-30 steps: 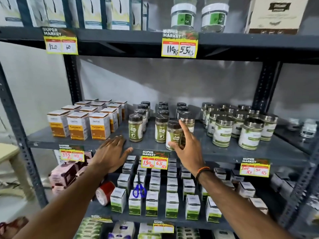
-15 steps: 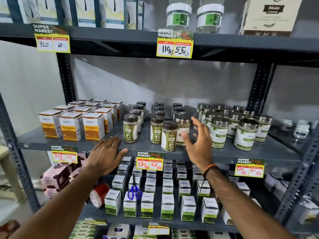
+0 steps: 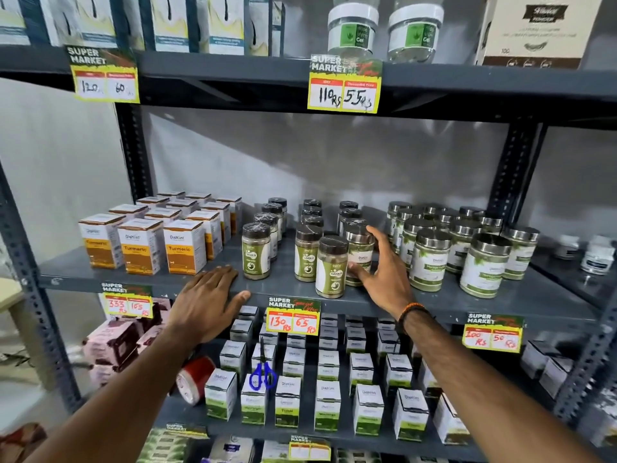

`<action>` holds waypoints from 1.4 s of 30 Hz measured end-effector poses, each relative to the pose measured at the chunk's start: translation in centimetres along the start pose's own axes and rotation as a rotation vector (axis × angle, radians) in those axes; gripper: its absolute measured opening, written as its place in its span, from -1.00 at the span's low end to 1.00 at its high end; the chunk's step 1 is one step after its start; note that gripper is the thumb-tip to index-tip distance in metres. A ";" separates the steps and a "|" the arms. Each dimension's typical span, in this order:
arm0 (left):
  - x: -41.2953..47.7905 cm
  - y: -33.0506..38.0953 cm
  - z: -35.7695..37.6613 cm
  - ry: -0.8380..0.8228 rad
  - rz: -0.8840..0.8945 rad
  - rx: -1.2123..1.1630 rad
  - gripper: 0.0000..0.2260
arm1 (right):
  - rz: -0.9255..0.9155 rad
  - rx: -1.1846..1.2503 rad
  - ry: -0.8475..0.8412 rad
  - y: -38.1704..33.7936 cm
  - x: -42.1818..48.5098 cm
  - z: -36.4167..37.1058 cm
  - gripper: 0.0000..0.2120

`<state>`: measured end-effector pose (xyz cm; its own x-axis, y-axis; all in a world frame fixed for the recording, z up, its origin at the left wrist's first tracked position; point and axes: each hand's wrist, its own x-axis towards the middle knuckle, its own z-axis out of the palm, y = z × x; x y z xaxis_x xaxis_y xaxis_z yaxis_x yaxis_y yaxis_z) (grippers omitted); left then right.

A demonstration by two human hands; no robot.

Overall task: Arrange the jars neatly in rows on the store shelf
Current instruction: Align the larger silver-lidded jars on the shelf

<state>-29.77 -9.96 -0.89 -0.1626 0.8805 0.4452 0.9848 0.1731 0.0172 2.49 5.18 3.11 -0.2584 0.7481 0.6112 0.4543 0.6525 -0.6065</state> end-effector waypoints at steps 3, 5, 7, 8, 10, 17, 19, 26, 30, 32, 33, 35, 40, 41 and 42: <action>-0.1 0.2 -0.5 -0.031 -0.005 -0.005 -0.21 | 0.001 0.023 0.069 -0.1 -0.3 -0.4 -0.16; -0.3 0.4 -1.1 -0.050 -0.015 -0.028 -0.20 | -0.001 0.039 0.118 -0.5 -0.7 -1.2 -0.18; -0.9 0.8 -2.1 -0.034 -0.034 -0.064 -0.20 | -0.013 0.038 0.142 -1.2 -1.2 -2.6 -0.20; -1.3 1.0 -2.7 -0.016 -0.040 -0.072 -0.19 | -0.027 0.037 0.146 -1.6 -1.5 -3.4 -0.21; -1.9 1.8 -4.0 0.024 -0.031 -0.050 -0.19 | -0.050 0.034 0.157 -2.4 -2.0 -5.3 -0.22; -1.8 10.2 -10.9 0.232 0.046 -0.054 -0.28 | -0.070 0.026 0.256 -3.4 -4.1 -13.5 -0.23; -1.0 13.6 -12.3 0.284 0.107 -0.057 -0.31 | -0.079 -0.005 0.283 -3.0 -4.5 -16.2 -0.23; 1.1 24.3 -11.6 0.259 0.292 -0.050 -0.29 | 0.015 -0.032 0.356 1.8 -5.5 -24.8 -0.23; 2.0 28.3 -8.3 0.128 0.313 -0.053 -0.25 | 0.058 -0.098 0.371 6.1 -5.7 -27.2 -0.23; 2.3 29.5 -6.5 0.075 0.297 -0.049 -0.26 | 0.090 -0.121 0.354 8.3 -5.9 -27.6 -0.23; 2.4 29.9 -5.6 0.051 0.282 -0.049 -0.26 | 0.102 -0.124 0.343 9.4 -6.0 -27.6 -0.24; 2.8 30.3 -4.1 0.000 0.243 -0.081 -0.24 | 0.126 -0.128 0.333 11.1 -6.2 -27.4 -0.23; 4.1 30.7 -1.1 -0.129 0.180 -0.120 -0.28 | 0.186 -0.150 0.305 14.0 -6.3 -26.4 -0.22; 4.3 30.7 -0.6 -0.138 0.182 -0.119 -0.29 | 0.190 -0.155 0.302 14.3 -6.3 -26.2 -0.22; 4.4 30.7 -0.2 -0.137 0.187 -0.113 -0.30 | 0.189 -0.157 0.301 14.5 -6.2 -25.9 -0.22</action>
<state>-0.28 -0.92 1.77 0.0237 0.9455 0.3248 0.9979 -0.0418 0.0489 32.81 6.87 3.67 0.0931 0.7691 0.6323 0.6010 0.4629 -0.6516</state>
